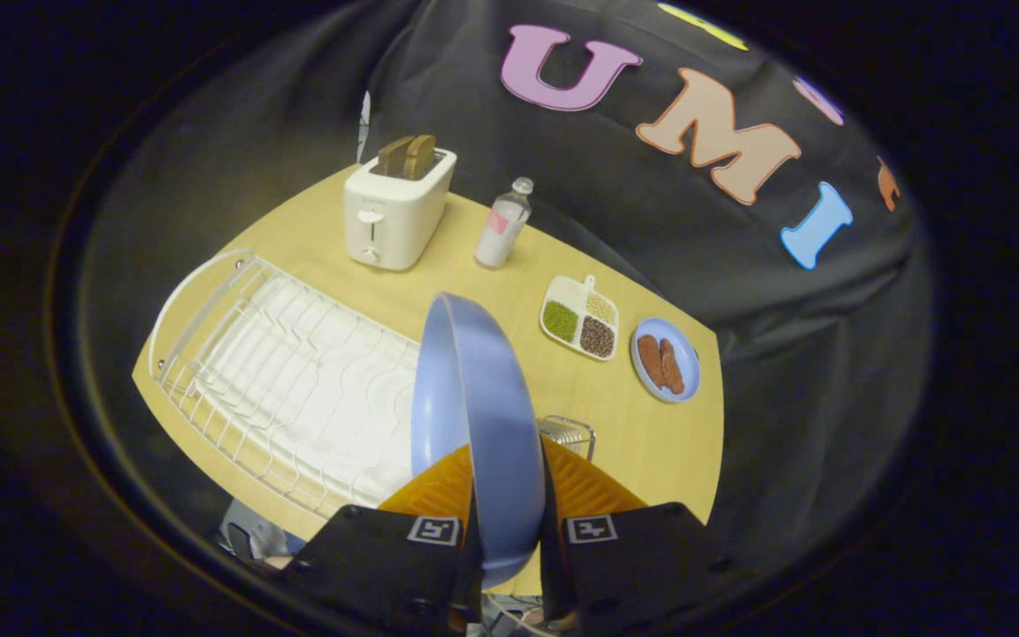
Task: Take the plate from the dish rack, then take the spoon from the basket and place it into the plate.
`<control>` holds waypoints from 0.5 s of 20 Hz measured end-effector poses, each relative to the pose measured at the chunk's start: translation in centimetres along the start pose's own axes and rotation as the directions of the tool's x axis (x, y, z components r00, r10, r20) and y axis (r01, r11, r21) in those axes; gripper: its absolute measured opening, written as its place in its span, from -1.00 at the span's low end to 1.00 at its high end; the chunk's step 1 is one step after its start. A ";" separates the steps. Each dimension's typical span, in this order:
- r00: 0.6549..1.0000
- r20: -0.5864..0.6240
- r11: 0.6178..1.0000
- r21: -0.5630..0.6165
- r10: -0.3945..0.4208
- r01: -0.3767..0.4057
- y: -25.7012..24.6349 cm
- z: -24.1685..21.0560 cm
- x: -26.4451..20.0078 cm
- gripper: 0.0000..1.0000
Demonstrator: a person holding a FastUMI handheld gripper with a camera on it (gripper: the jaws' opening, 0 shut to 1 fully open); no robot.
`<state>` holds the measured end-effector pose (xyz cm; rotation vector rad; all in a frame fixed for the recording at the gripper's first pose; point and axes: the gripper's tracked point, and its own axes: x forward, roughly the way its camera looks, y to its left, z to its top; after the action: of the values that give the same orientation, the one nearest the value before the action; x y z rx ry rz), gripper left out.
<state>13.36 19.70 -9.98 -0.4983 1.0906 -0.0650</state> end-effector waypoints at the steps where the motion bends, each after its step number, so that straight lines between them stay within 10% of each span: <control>1: 1.000 0.022 0.999 0.028 0.015 -0.016 -0.7 0.3 -0.3 -0.41; 4: 0.989 0.116 0.980 0.167 0.092 -0.111 -3.1 1.3 -1.6 -0.41; 10: 0.922 0.314 0.819 0.450 0.228 -0.356 -11.0 0.0 -4.6 -0.41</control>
<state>13.27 11.23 -1.60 0.1376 0.8482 -0.0106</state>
